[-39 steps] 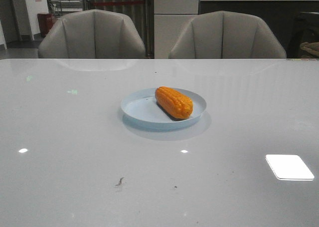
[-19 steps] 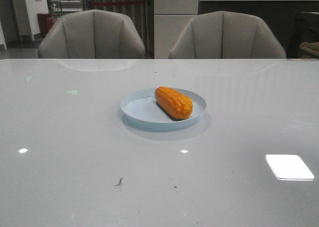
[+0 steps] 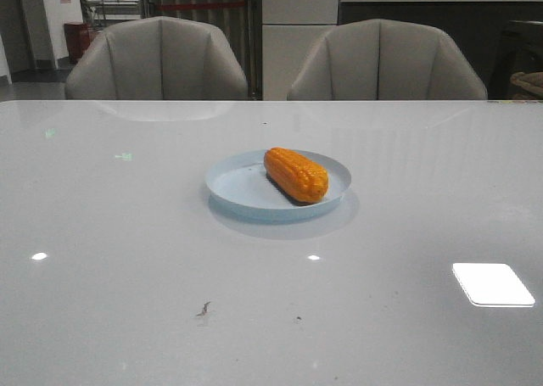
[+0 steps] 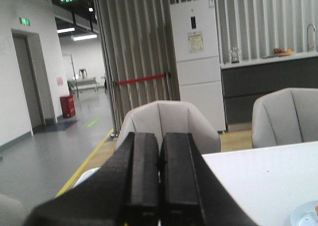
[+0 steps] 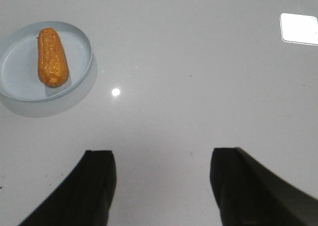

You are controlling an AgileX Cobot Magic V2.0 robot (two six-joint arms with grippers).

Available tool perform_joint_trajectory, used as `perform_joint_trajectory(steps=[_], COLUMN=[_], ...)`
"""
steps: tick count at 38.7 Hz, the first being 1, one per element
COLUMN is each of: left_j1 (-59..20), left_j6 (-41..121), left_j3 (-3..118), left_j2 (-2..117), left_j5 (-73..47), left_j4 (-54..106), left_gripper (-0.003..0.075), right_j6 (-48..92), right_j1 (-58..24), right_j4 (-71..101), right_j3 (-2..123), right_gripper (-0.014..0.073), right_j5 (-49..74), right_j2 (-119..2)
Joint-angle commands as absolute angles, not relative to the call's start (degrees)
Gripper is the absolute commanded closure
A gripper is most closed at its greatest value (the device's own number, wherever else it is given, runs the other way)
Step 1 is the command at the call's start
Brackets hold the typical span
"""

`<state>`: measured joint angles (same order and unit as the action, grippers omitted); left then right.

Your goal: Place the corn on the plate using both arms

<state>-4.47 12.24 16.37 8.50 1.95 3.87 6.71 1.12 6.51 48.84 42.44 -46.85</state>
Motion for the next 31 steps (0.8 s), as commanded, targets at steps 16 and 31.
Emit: perform_joint_trajectory(steps=[16, 31], left_j1=[-4.3, -4.3], left_j6=[11.6, 11.6], left_j3=[-2.1, -2.8], left_j2=[0.5, -1.7], left_j5=[9.9, 7.3], left_j4=[4.4, 3.6], left_gripper=[0.0626, 0.0626], right_j6=[7.5, 7.5], right_j1=[1.4, 1.4], right_j4=[7.0, 7.0], right_j3=[50.4, 50.4], right_gripper=[0.0075, 0.0075], right_j5=[38.1, 38.1], right_j2=[-46.6, -46.6])
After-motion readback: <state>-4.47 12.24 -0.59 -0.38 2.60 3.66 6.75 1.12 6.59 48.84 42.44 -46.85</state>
